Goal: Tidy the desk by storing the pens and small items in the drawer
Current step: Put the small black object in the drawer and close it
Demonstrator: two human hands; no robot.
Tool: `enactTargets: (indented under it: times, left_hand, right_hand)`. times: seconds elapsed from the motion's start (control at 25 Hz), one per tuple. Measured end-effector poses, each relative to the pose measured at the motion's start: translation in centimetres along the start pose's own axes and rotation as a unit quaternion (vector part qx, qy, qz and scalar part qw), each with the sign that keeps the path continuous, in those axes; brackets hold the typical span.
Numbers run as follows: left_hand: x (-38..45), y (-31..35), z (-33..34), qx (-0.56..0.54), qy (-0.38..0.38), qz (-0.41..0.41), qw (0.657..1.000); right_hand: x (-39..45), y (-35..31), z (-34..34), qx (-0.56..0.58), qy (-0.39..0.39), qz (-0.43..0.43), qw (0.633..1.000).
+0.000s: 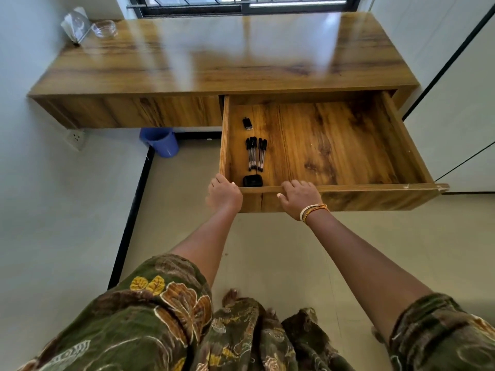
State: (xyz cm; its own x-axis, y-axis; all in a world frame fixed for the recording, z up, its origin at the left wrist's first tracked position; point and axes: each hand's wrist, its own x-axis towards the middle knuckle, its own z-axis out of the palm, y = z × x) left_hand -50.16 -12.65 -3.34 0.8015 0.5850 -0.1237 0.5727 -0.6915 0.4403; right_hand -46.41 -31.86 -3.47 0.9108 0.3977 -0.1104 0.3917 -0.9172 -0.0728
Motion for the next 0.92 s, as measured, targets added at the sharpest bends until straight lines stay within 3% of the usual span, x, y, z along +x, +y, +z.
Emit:
enactTargets:
  times: [0.08,0.16,0.24,0.28,0.32,0.36,0.4,0.44,0.48,0.52,0.56,0.76,0.92]
  left_hand:
    - [-1.2,-0.6,0.3,-0.045,0.039,0.028,0.998]
    - [-2.5,-0.4,0.3,-0.122,0.098,0.033,0.987]
    - [-3.3,1.0,0.2,-0.202,0.165,-0.047,0.964]
    - [-3.2,2.0,0.4,-0.257,0.182,-0.14,0.939]
    - [-3.1,3.0,0.3,-0.34,0.166,-0.262,0.888]
    - [-2.9,3.7,0.1,-0.442,0.109,-0.378,0.806]
    - [-2.8,4.2,-0.3,-0.533,0.028,-0.448,0.717]
    - [-3.1,4.8,-0.7,-0.598,-0.049,-0.469,0.648]
    - [-3.6,5.5,-1.1,-0.641,-0.114,-0.459,0.605]
    - [-3.9,6.2,-1.2,-0.666,-0.15,-0.442,0.582]
    - [-4.0,6.9,-1.4,-0.679,-0.164,-0.43,0.571]
    - [-1.3,8.6,-2.0,-0.671,-0.195,-0.457,0.551]
    - [1.6,8.6,-0.3,-0.67,-0.215,-0.433,0.564]
  right_hand:
    - [-0.9,-0.4,0.9,0.048,0.047,0.031,0.997]
    - [-1.9,-1.7,1.3,0.179,0.152,0.085,0.968]
    - [-2.9,-2.6,1.1,0.269,0.242,0.119,0.925]
    - [-3.4,-2.6,1.3,0.298,0.26,0.139,0.908]
    - [-3.7,-2.4,1.4,0.338,0.262,0.18,0.886]
    - [-3.4,-2.0,1.6,0.41,0.246,0.255,0.84]
    - [-2.7,-1.5,1.6,0.521,0.205,0.362,0.746]
    - [-1.7,-1.0,1.3,0.644,0.132,0.454,0.601]
    - [-0.7,-0.1,1.2,0.745,0.072,0.48,0.457]
    - [0.2,0.7,1.0,0.804,0.038,0.465,0.369]
    - [1.0,1.3,0.9,0.823,0.024,0.456,0.338]
    - [3.6,2.2,0.2,0.838,0.02,0.434,0.33]
    - [6.3,2.6,0.0,0.834,0.029,0.428,0.346]
